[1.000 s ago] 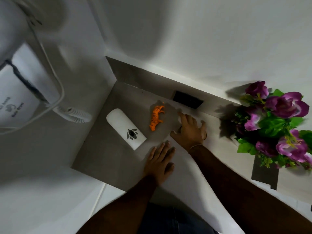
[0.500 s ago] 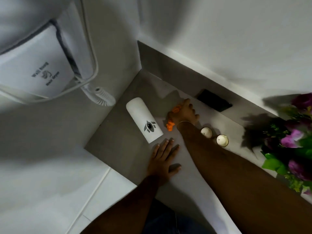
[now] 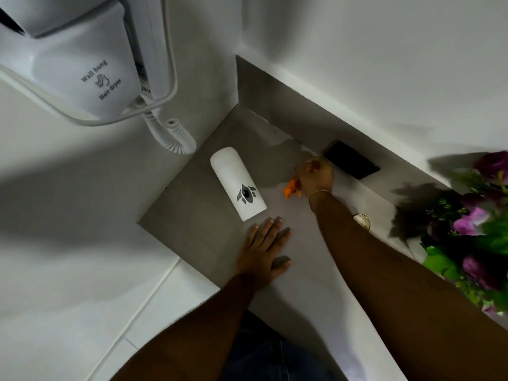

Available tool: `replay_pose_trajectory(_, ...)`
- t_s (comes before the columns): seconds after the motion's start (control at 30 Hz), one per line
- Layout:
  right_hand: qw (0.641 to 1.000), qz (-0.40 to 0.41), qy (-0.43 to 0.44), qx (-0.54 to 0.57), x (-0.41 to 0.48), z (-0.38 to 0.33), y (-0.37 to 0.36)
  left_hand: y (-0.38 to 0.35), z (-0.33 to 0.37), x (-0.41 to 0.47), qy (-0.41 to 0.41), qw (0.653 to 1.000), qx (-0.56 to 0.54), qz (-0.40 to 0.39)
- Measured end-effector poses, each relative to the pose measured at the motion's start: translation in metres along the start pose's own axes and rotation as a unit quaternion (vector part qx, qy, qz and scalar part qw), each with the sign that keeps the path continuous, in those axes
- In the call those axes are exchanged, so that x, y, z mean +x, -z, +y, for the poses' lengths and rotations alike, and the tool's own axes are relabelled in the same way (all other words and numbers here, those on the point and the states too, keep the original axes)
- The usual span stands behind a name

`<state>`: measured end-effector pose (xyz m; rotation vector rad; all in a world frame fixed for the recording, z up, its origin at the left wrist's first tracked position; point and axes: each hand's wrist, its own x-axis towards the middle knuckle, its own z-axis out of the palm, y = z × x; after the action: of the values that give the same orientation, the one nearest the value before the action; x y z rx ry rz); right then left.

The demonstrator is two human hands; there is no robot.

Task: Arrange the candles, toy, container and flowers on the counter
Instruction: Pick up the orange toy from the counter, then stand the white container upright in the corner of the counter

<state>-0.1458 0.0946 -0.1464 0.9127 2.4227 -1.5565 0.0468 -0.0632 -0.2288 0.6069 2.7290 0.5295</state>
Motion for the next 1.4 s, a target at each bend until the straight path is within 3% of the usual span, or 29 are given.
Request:
replay_pose_trajectory(0.3, 0.999, -0.021, 0.018, 0.022, -0.008, 0.014, 0.008, 0.001, -0.002, -0.019, 0.037, 0.999, -0.004, -0.003)
replay_pose_trajectory(0.47, 0.998, 0.019, 0.013, -0.052, -0.022, 0.01, 0.019, 0.003, -0.006, -0.035, 0.068, 0.998, -0.013, -0.008)
replay_pose_trajectory(0.6, 0.983, 0.085, 0.118, -0.11, -0.033, 0.003, 0.014, 0.005, -0.009, -0.036, 0.066, 0.998, -0.019, -0.014)
replay_pose_trajectory(0.77, 0.957, -0.059, 0.192, -0.207, -0.065, -0.01, -0.036, 0.01, -0.021, -0.042, 0.101, 0.995, -0.016, 0.017)
replay_pose_trajectory(0.9, 0.943, -0.211, 0.088, -0.242, -0.087, -0.003, -0.074, 0.013, -0.031, -0.042, 0.07, 0.997, -0.015, 0.007)
replay_pose_trajectory(1.17, 0.937, -0.25, 0.025, -0.243, -0.069, -0.006, -0.08, 0.016, -0.038, -0.044, 0.064, 0.998, -0.025, -0.009)
replay_pose_trajectory(1.27, 0.918, -0.277, 0.062, -0.276, -0.048, -0.033, -0.059, 0.016, -0.039, -0.043, 0.068, 0.997, -0.02, -0.011)
replay_pose_trajectory(1.4, 0.927, -0.236, 0.151, -0.25, -0.036, -0.071, -0.03, 0.018, -0.039, -0.042, 0.065, 0.997, -0.021, -0.023)
